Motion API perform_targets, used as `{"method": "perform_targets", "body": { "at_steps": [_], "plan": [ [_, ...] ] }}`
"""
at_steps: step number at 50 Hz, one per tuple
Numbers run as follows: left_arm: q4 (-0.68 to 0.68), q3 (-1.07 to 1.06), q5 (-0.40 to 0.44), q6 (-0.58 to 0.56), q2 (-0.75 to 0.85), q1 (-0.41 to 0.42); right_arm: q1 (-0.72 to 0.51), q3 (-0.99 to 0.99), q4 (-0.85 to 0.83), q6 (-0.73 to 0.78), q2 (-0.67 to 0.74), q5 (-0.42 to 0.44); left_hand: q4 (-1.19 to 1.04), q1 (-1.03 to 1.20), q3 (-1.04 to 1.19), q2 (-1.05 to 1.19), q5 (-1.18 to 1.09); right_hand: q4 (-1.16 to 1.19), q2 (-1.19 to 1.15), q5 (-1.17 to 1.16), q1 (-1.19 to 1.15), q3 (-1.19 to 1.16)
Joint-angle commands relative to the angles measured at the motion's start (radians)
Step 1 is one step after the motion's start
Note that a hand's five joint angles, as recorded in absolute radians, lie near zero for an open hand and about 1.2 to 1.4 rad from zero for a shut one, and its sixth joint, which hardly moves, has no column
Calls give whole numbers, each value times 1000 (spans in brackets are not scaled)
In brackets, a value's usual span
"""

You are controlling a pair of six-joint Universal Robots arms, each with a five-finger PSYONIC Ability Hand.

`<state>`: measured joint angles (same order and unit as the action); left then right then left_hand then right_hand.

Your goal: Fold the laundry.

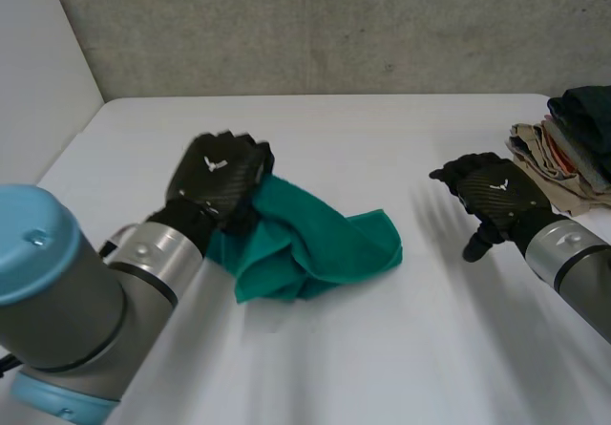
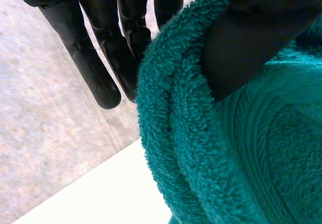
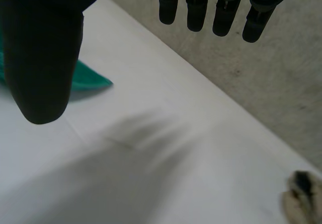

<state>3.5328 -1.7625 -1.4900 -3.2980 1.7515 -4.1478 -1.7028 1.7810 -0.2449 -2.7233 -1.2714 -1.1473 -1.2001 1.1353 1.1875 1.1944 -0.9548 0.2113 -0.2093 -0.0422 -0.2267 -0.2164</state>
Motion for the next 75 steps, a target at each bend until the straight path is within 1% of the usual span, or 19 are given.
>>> {"method": "perform_targets", "body": {
  "at_steps": [1,8,14,16,17,18,23,29,34,40,48,52,54,55,56,59,64,69,75],
  "plan": [
    [-12,11,-3,6,-141,9,-119,-138,140,-398,130,35,-196,261,209,202,-267,-37,35,42,52,42],
    [-15,11,-13,6,-188,69,-256,-232,128,-477,256,26,-196,261,209,202,-267,-37,35,42,52,42],
    [-52,9,-13,23,-204,110,-302,-347,10,-474,383,-98,-196,261,209,202,-267,-37,35,42,52,42],
    [-74,11,-13,44,-237,118,-313,-399,-16,-467,429,-143,-196,261,209,202,-267,289,-291,-283,-274,-284],
    [-81,9,-13,50,-256,120,-313,-419,-16,-464,444,-158,-196,261,209,202,-267,555,-557,-550,-540,-550],
    [-83,11,-15,54,-265,118,-310,-455,-16,-452,466,-184,-196,261,209,202,-267,1179,-1181,-1173,-1163,-1174],
    [-91,12,-16,51,-316,91,-281,-465,-33,-346,423,-244,-196,261,209,202,-267,1185,-1187,-1180,-1170,-1180],
    [-136,11,-15,46,-337,-58,-213,-419,1,-83,170,-218,-196,261,209,202,-267,1185,-1187,-1180,-1170,-1180],
    [-187,18,-9,46,-340,-167,-118,-416,142,172,12,-155,-196,261,209,202,-267,1185,-1187,-1180,-1170,-1180],
    [-215,18,42,43,-249,-230,-109,-456,357,240,-95,-103,-196,261,209,202,-267,1185,-1187,-1180,-1170,-1180],
    [-200,87,88,-8,53,-239,-121,-407,466,232,-53,-60,-196,261,209,202,-267,1185,-1187,-1180,-1170,-1180],
    [-196,202,82,-84,242,-239,-133,-397,463,185,107,-57,-196,261,209,202,-267,1185,-1187,-1180,-1170,-1180],
    [-196,248,79,-115,298,-238,-149,-405,461,145,157,-55,63,2,-50,-57,-8,1185,-1187,-1180,-1170,-1180],
    [-199,297,71,-141,348,-239,-156,-410,461,128,179,-57,480,-416,-468,-475,410,1185,-1187,-1180,-1170,-1180],
    [-203,322,70,-153,368,-239,-162,-422,460,100,216,-60,644,-580,-632,-639,574,1185,-1187,-1180,-1170,-1180],
    [-209,386,39,-173,417,-226,-158,-431,457,70,251,-63,886,-821,-873,-880,815,1185,-1187,-1180,-1170,-1180],
    [-213,374,-39,-170,382,-203,-152,-424,415,54,273,-71,904,-840,-892,-899,834,1185,-1187,-1180,-1170,-1180],
    [-230,256,-124,-164,226,-154,-152,-411,409,53,268,-71,869,-804,-857,-863,798,1185,-1187,-1180,-1170,-1180],
    [-229,45,-188,-105,16,-131,-152,-408,408,53,268,-71,567,-502,-554,-561,496,1185,-1187,-1180,-1170,-1180]
  ]
}}
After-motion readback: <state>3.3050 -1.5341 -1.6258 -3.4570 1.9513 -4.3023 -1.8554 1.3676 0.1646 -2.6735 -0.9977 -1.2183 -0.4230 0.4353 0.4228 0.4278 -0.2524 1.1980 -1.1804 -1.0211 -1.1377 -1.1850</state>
